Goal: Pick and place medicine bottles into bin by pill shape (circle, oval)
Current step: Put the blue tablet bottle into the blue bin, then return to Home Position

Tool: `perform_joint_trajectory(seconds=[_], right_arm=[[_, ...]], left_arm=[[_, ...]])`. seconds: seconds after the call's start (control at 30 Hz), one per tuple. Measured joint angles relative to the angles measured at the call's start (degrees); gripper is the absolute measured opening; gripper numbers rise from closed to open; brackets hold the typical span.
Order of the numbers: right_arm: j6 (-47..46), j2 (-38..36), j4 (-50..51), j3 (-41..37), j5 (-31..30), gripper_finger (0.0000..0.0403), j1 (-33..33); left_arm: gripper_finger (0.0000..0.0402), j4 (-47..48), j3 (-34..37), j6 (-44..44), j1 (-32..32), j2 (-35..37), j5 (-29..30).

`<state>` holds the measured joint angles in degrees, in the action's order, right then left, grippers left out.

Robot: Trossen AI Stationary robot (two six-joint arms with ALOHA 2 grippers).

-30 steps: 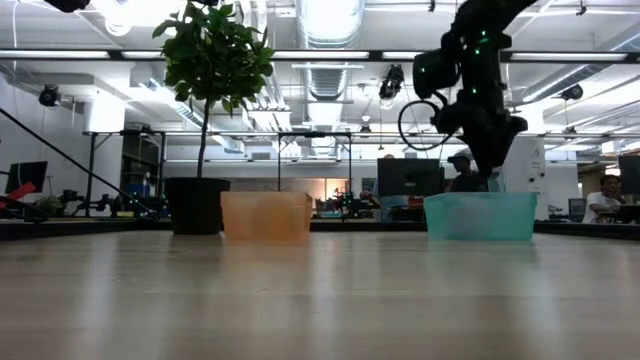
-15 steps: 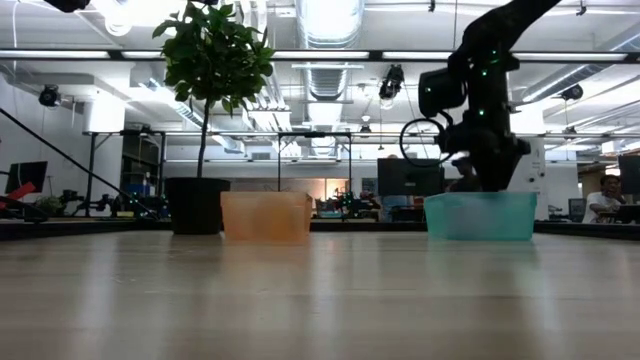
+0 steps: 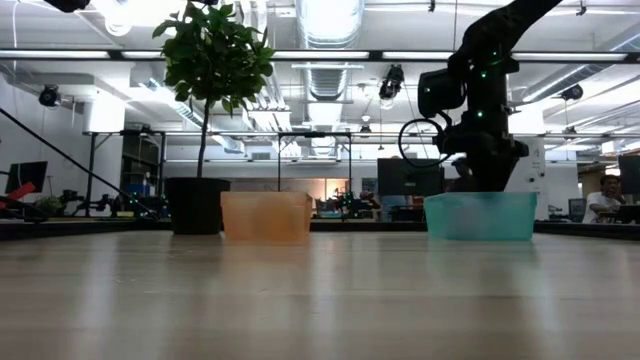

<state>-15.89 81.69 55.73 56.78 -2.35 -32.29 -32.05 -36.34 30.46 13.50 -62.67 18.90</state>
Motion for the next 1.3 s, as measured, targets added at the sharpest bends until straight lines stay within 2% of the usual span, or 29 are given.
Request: perform_joint_trajectory(seconds=[0.47,0.63,0.9,1.17,1.3], right_arm=[[0.16,0.02,1.32,0.43,-0.14,0.0173,0.0],[0.95,0.01,4.44,3.28,-0.25,0.018,0.0],[0.12,-1.35,7.23,9.96,-0.59,0.017,0.48],[-3.16,-8.47,-0.78,8.87,-1.47,0.0153,8.84],[-3.05,-12.71,-9.86,6.38,-8.86,0.0143,17.1]], left_arm=[[0.0132,0.0,0.0,0.0,0.0,0.0,0.0],[0.0132,0.0,0.0,0.0,0.0,0.0,0.0],[0.0132,0.0,0.0,0.0,0.0,0.0,0.0],[0.0132,0.07,0.11,0.0,0.0,0.0,0.0],[0.0132,0.07,0.15,0.0,0.0,0.0,0.0]])
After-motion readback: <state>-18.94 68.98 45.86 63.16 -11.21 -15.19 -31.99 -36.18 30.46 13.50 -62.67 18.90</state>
